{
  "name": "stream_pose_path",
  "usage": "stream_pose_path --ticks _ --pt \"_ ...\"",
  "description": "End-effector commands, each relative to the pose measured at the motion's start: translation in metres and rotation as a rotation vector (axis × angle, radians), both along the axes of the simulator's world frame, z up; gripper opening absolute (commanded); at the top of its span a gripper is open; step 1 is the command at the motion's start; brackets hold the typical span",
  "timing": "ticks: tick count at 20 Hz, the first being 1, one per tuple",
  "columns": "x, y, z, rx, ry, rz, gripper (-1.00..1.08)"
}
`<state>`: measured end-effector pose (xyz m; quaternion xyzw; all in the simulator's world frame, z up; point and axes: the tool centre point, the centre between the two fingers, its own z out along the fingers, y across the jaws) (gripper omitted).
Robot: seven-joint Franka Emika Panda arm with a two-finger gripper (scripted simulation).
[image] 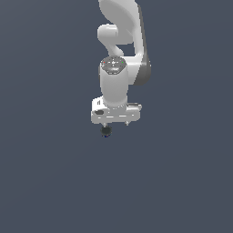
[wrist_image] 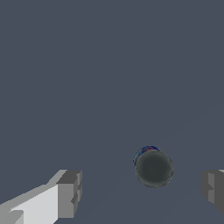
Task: Pick up the object and move it to a goal position.
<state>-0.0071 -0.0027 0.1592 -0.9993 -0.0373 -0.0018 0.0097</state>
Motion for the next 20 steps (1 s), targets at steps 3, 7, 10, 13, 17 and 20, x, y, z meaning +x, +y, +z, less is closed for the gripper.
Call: stream_pose_path --ticks 3,7,10,13,17,20 --pt "-0.007 -0.012 -0.019 -0.006 0.0 0.06 1.0" --pt "-0.018 -0.026 -0.042 -0.012 0.0 0.135 1.0" --pt "-0.027 -0.036 -0.059 -0.016 0.0 0.193 1.0" --pt "-0.035 -0.044 -0.072 -0.018 0.0 0.241 1.0" --pt "-0.043 -0.051 -0.085 -0.019 0.0 0.288 1.0" --pt "-0.047 -0.055 -0.091 -0.02 0.0 0.312 1.0"
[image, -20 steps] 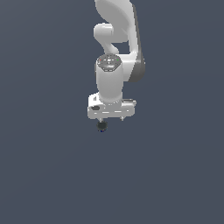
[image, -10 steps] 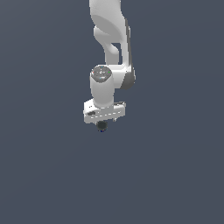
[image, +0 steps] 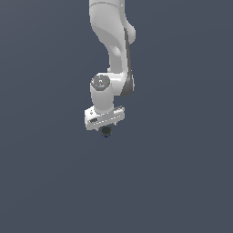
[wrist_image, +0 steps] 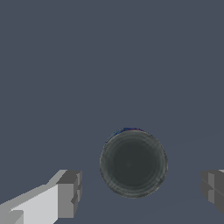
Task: Pick up the object and move it to a goal position.
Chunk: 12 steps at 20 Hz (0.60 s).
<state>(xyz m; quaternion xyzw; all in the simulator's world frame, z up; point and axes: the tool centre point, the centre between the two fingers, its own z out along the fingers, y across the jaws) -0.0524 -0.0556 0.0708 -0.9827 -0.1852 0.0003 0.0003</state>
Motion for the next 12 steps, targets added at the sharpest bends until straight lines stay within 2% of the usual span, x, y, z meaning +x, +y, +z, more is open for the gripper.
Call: stream_pose_path --ticks 1,12 --pt "-0.003 -0.002 -0.004 0.0 -0.001 0.019 1.0" --pt "-0.005 -0.003 -0.018 0.0 0.0 0.026 1.0"
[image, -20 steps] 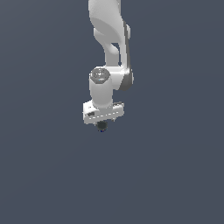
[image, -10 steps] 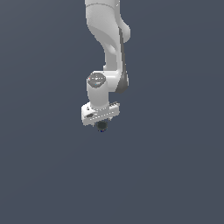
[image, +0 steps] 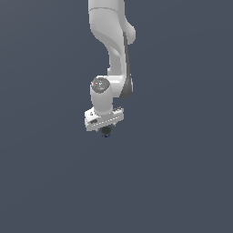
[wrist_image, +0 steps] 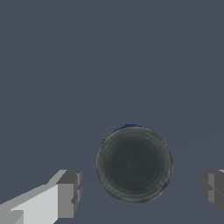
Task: Pick up the object and move it to a goal position.
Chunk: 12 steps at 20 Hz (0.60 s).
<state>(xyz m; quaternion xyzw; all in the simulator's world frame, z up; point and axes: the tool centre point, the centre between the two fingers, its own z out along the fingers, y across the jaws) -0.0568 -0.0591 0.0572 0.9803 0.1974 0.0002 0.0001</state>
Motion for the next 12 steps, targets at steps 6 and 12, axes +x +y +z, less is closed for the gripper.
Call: stream_pose_path --ticks 6,12 --pt "-0.002 0.0 -0.033 0.0 0.001 0.003 1.0" --pt "-0.001 0.0 -0.044 0.0 0.0 0.004 1.0"
